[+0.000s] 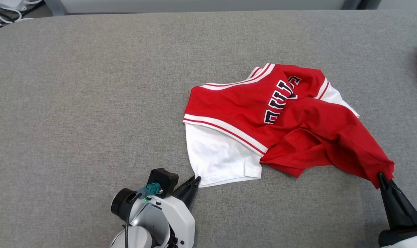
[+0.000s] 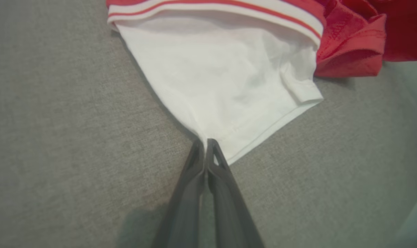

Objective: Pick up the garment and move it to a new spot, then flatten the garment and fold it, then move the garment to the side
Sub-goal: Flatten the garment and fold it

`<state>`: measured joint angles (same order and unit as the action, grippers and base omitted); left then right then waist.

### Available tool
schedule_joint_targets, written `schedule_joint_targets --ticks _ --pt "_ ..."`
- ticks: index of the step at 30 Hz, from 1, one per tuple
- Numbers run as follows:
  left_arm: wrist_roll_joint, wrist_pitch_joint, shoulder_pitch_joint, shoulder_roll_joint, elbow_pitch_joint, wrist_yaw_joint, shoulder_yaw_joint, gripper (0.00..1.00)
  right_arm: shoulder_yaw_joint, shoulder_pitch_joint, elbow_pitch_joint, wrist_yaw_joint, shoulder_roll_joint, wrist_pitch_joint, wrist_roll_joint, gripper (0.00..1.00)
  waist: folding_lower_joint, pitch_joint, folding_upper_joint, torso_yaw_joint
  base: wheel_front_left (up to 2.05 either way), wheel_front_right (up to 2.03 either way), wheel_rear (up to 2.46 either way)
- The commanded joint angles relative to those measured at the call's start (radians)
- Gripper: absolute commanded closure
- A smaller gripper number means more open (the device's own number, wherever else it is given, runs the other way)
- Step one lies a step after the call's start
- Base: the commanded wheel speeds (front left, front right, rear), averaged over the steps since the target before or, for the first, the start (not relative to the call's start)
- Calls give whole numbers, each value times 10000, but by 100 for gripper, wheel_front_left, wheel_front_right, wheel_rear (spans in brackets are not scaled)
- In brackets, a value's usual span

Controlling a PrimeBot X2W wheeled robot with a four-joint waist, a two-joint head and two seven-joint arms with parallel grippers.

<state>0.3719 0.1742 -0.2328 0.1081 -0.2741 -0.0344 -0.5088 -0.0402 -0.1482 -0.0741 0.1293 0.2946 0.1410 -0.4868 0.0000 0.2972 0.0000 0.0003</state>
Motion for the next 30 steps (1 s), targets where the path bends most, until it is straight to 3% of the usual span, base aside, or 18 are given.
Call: schedule_joint_targets --ticks 1,8,13,19,30 --pt "166 -126 -262 -3 192 -96 280 100 -110 187 -256 14 331 32 101 100 0 -49 0 36 0 0 0" --pt "2378 -1190 -214 -277 1841 -496 1715 100 210 384 -380 14 361 299 297 100 0 -465 0 304 0 0 0" --pt "3619 -1639 -436 -62 3438 -631 3009 100 413 707 -620 14 656 272 97 100 0 -751 0 424 0 0 0" --pt "4911 -1552 -1327 447 5151 -681 4447 100 478 1661 -1178 14 1675 -18 -261 100 0 -1214 0 470 0 0 0" --pt "5166 -572 -3740 1374 5681 -588 4816 100 198 4042 -2014 14 3971 -190 -1508 100 0 -1818 0 426 0 0 0"
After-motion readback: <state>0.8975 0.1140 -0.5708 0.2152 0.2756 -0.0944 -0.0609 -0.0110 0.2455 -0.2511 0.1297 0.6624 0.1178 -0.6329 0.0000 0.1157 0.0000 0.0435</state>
